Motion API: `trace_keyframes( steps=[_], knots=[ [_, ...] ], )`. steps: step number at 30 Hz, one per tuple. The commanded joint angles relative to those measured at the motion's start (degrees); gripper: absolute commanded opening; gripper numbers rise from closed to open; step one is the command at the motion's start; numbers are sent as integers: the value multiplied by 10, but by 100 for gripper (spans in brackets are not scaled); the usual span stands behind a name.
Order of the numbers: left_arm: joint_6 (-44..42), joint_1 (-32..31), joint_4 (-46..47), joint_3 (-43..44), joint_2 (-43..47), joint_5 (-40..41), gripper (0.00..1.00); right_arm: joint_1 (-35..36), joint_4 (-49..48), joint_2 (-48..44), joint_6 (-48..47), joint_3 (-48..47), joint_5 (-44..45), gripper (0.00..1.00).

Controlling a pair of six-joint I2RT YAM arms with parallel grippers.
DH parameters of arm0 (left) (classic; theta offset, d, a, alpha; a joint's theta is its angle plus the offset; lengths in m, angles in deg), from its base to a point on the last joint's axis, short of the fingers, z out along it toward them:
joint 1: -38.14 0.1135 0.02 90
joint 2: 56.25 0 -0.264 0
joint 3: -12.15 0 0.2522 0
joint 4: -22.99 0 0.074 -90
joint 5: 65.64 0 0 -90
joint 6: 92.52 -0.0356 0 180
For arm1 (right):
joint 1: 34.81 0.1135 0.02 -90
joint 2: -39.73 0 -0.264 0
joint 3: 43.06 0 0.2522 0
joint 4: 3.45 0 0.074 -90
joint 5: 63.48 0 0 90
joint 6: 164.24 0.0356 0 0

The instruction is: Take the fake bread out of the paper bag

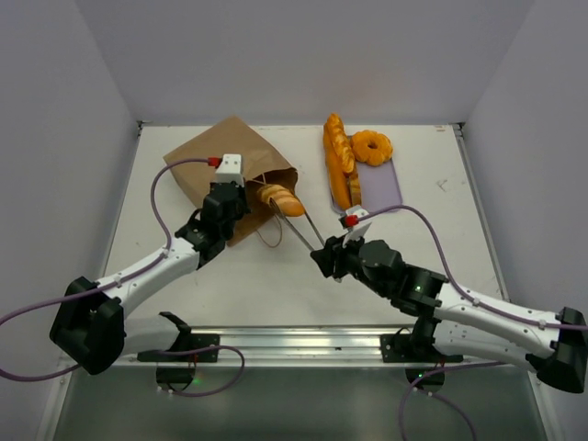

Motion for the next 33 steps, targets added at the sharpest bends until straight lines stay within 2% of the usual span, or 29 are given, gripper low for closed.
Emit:
trace_keyframes(
  steps=[1, 10, 14, 24, 28, 33],
  knots=[
    [-9, 1, 21, 26, -6, 26, 0, 1, 67, -52, 2, -35, -9, 0],
    [-7, 1, 10, 38, -5, 16, 0, 1, 203, -102, 12, -97, -5, 0],
    [-9, 1, 7, 40, -8, 25, 0, 1, 222, -138, 12, -102, 6, 0],
    [4, 1, -22, 37, 4, 32, 0, 1, 288, -160, -23, -162, 94, 0],
    [10, 1, -50, 37, 9, 61, 0, 1, 302, -160, -36, -179, 186, 0],
    [27, 1, -55, 20, 33, 42, 0, 0, 293, -127, -61, -192, 245, 0]
  ],
)
